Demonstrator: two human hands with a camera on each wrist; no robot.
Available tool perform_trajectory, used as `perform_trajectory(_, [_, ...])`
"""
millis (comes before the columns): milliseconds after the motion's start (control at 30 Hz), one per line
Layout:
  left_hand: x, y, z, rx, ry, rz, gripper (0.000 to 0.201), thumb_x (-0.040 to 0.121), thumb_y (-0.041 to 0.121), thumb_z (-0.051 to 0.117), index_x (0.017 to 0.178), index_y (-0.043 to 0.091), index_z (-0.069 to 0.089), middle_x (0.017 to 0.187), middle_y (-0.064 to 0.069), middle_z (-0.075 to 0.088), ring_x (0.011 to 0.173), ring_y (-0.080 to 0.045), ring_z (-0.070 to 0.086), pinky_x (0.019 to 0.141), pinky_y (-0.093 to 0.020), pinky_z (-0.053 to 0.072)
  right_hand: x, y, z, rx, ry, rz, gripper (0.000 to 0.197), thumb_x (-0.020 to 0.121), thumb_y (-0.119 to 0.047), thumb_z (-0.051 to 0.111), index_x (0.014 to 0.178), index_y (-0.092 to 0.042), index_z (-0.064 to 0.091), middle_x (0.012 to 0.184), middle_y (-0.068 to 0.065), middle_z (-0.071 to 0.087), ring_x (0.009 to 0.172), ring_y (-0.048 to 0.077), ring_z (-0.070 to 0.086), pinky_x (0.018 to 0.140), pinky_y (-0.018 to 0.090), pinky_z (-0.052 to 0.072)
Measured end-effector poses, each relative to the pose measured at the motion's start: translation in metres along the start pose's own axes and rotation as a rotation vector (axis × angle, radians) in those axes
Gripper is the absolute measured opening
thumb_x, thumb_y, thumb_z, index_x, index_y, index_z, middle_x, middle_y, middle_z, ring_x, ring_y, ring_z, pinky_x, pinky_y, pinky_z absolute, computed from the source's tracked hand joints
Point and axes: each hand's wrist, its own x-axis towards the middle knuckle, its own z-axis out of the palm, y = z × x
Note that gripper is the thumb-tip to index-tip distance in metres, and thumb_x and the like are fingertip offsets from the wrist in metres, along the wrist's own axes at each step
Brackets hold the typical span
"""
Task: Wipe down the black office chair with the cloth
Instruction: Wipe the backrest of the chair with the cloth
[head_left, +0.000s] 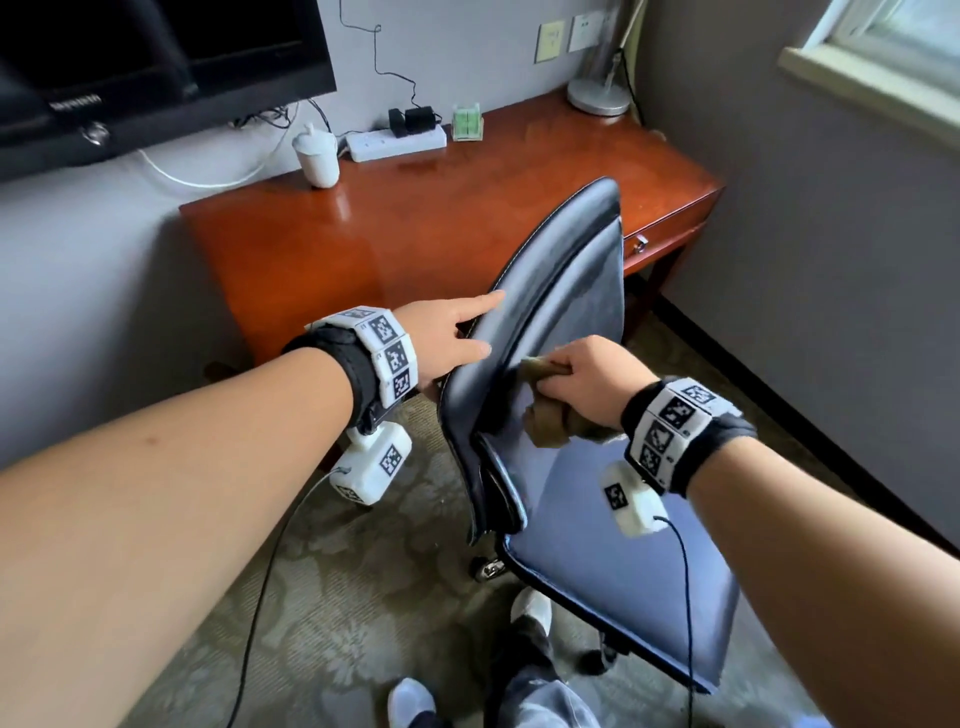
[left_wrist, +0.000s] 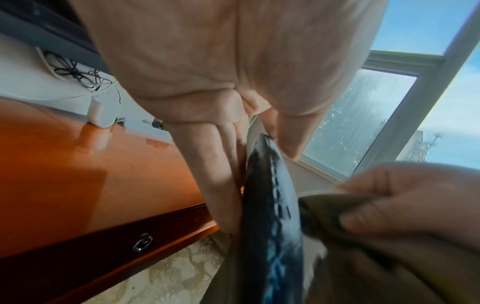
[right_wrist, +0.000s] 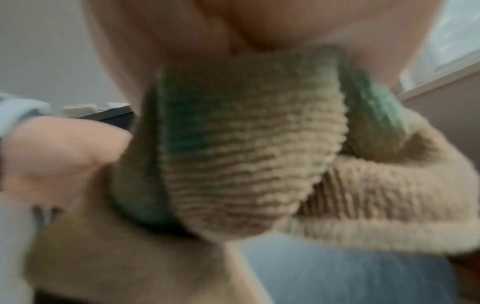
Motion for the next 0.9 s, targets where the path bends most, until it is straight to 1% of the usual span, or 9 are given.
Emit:
perform_trajectory(33, [0.003, 0.002, -0.002, 0.001, 0.006, 0.003, 0.074, 0.103, 0.037, 0.061, 0.159, 0.060, 0.019, 0.142, -0.010, 0.064, 0.126, -0.032, 0.064, 0.085, -0.035, 0.060, 0.006, 0.005, -0.008, 0.064, 0.073, 0.038, 0.013, 0.093, -0.027, 0.065, 0.085, -0.020, 0.074, 0.073, 0.002, 0.072, 0.067, 0.021, 0.066, 0.059, 0.023, 0.047])
perform_trajectory(100, [0.011, 0.007, -0.009, 0.001, 0.015, -0.009, 0.079, 0.103, 0.035, 0.062, 0.161, 0.055, 0.013, 0.158, -0.012, 0.050, 0.139, -0.027, 0.056, 0.099, -0.033, 0.055, 0.013, 0.011, -0.019, 0.231, 0.152, 0.096, 0.018, 0.095, -0.025, 0.062, 0.086, -0.017, 0.074, 0.068, 0.007, 0.074, 0.052, 0.019, 0.064, 0.050, 0.028, 0.053])
perform_trajectory(200, [0.024, 0.021, -0.019, 0.013, 0.047, -0.013, 0.077, 0.104, 0.028, 0.062, 0.165, 0.042, 0.017, 0.160, -0.009, 0.048, 0.146, -0.016, 0.048, 0.099, -0.021, 0.046, 0.021, 0.018, -0.027, 0.382, 0.204, 0.127, 0.018, 0.097, -0.023, 0.058, 0.091, -0.019, 0.074, 0.064, 0.005, 0.074, 0.042, 0.016, 0.061, 0.042, 0.030, 0.052])
perform_trajectory(300, [0.042, 0.037, -0.029, 0.080, 0.072, -0.012, 0.074, 0.104, 0.029, 0.061, 0.166, 0.037, 0.021, 0.162, -0.002, 0.046, 0.149, -0.015, 0.044, 0.106, -0.018, 0.034, 0.035, 0.032, -0.035, 0.450, 0.269, 0.143, 0.017, 0.097, -0.024, 0.058, 0.097, -0.026, 0.074, 0.064, 0.002, 0.074, 0.044, 0.017, 0.063, 0.043, 0.028, 0.050])
perform_trajectory(367, [0.056, 0.047, -0.033, 0.131, 0.075, -0.022, 0.075, 0.103, 0.033, 0.062, 0.166, 0.038, 0.022, 0.162, -0.002, 0.047, 0.144, -0.020, 0.050, 0.112, -0.023, 0.034, 0.049, 0.046, -0.041, 0.472, 0.322, 0.167, 0.015, 0.096, -0.025, 0.059, 0.095, -0.028, 0.074, 0.063, -0.001, 0.073, 0.046, 0.018, 0.064, 0.042, 0.026, 0.049])
perform_trajectory(467, [0.081, 0.061, -0.036, 0.174, 0.049, -0.042, 0.074, 0.102, 0.038, 0.061, 0.165, 0.041, 0.021, 0.155, -0.003, 0.055, 0.123, -0.028, 0.065, 0.110, -0.038, 0.048, 0.074, 0.069, -0.052, 0.494, 0.356, 0.200, 0.014, 0.094, -0.024, 0.060, 0.094, -0.026, 0.074, 0.067, 0.000, 0.074, 0.058, 0.023, 0.070, 0.046, 0.030, 0.053])
perform_trajectory(600, [0.117, 0.080, -0.043, 0.215, 0.040, -0.051, 0.069, 0.105, 0.038, 0.056, 0.166, 0.037, 0.023, 0.163, -0.002, 0.046, 0.138, -0.028, 0.056, 0.112, -0.030, 0.042, 0.114, 0.095, -0.073, 0.481, 0.398, 0.203, 0.011, 0.095, -0.023, 0.062, 0.094, -0.027, 0.072, 0.071, -0.006, 0.069, 0.065, 0.015, 0.067, 0.051, 0.020, 0.043])
perform_trajectory(767, [0.156, 0.090, -0.046, 0.280, -0.003, -0.108, 0.072, 0.106, 0.036, 0.056, 0.168, 0.027, 0.020, 0.166, -0.003, 0.041, 0.148, -0.025, 0.044, 0.113, -0.026, 0.035, 0.171, 0.124, -0.095, 0.477, 0.407, 0.260, 0.012, 0.097, -0.021, 0.061, 0.096, -0.023, 0.072, 0.068, -0.006, 0.066, 0.058, 0.013, 0.062, 0.037, 0.014, 0.037])
perform_trajectory(900, [0.172, 0.085, -0.047, 0.325, -0.048, -0.175, 0.076, 0.102, 0.036, 0.064, 0.166, 0.020, 0.026, 0.165, -0.006, 0.041, 0.151, -0.023, 0.041, 0.118, -0.027, 0.032, 0.212, 0.132, -0.111, 0.432, 0.403, 0.255, 0.013, 0.097, -0.021, 0.063, 0.105, -0.023, 0.073, 0.085, 0.001, 0.066, 0.078, 0.018, 0.060, 0.060, 0.021, 0.039])
